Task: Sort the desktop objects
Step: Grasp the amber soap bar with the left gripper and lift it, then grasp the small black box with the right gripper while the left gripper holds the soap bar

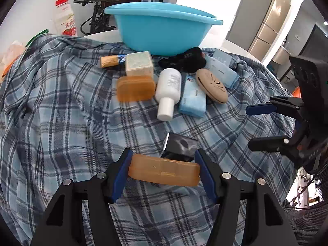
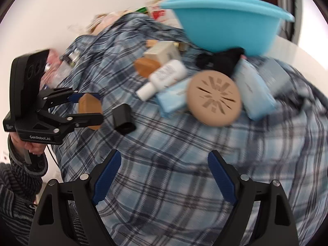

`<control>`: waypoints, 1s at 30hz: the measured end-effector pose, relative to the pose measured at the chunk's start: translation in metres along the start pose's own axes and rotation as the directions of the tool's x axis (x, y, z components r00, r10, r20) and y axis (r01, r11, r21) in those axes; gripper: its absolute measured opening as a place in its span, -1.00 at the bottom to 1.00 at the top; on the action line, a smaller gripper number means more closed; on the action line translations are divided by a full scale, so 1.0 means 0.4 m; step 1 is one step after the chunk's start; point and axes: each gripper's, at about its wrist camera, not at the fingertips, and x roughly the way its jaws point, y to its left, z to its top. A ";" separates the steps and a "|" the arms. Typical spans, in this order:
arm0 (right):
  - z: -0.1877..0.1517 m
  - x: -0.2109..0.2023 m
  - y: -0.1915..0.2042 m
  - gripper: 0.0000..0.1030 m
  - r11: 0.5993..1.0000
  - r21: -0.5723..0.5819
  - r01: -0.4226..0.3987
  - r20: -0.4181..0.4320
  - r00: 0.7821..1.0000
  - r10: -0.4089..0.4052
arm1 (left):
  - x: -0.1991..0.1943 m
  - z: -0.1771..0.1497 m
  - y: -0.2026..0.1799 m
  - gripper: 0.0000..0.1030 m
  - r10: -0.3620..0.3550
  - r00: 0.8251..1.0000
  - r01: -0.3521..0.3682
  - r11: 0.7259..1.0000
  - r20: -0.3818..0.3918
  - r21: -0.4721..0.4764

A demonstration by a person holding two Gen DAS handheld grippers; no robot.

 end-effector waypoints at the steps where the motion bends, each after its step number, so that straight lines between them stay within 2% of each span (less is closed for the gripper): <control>1: 0.006 0.008 0.023 0.66 0.999 -0.036 0.003 0.004 1.000 -0.003 | 0.000 -0.006 0.003 0.26 0.007 1.000 -0.007 1.000 -0.001 -0.002; 4: 0.030 0.041 0.078 0.66 0.991 -0.132 0.007 0.007 1.000 -0.006 | -0.001 -0.026 0.012 0.26 0.018 1.000 -0.018 1.000 -0.007 -0.008; 8: 0.058 0.090 0.120 0.66 0.982 -0.187 -0.014 -0.020 1.000 0.011 | -0.005 -0.046 0.027 0.26 0.018 1.000 -0.018 1.000 -0.010 -0.024; 15: 0.092 0.157 0.142 0.66 0.983 -0.174 -0.058 -0.061 0.997 0.048 | -0.009 -0.078 0.044 0.26 0.017 1.000 -0.018 0.999 -0.022 -0.032; 20: 0.101 0.185 0.142 0.60 0.982 -0.186 -0.039 -0.060 0.998 0.028 | -0.014 -0.086 0.057 0.26 0.016 1.000 -0.017 0.999 -0.016 -0.050; 23: 0.101 0.201 0.137 0.44 0.982 -0.183 -0.051 -0.077 0.996 0.037 | -0.012 -0.090 0.058 0.26 0.017 1.000 -0.018 0.999 -0.022 -0.048; 24: 0.100 0.202 0.138 0.18 0.980 -0.193 -0.038 -0.067 0.997 0.026 | -0.012 -0.092 0.057 0.26 0.018 1.000 -0.019 0.999 -0.022 -0.046; 25: 0.100 0.202 0.142 -0.45 0.977 -0.212 -0.021 -0.055 0.998 0.010 | -0.012 -0.093 0.056 0.26 0.019 1.000 -0.020 0.999 -0.022 -0.044; 30: 0.088 0.189 0.138 -0.44 0.976 -0.214 -0.034 -0.069 0.997 0.020 | -0.011 -0.091 0.048 0.26 0.012 1.000 -0.013 0.999 -0.025 -0.035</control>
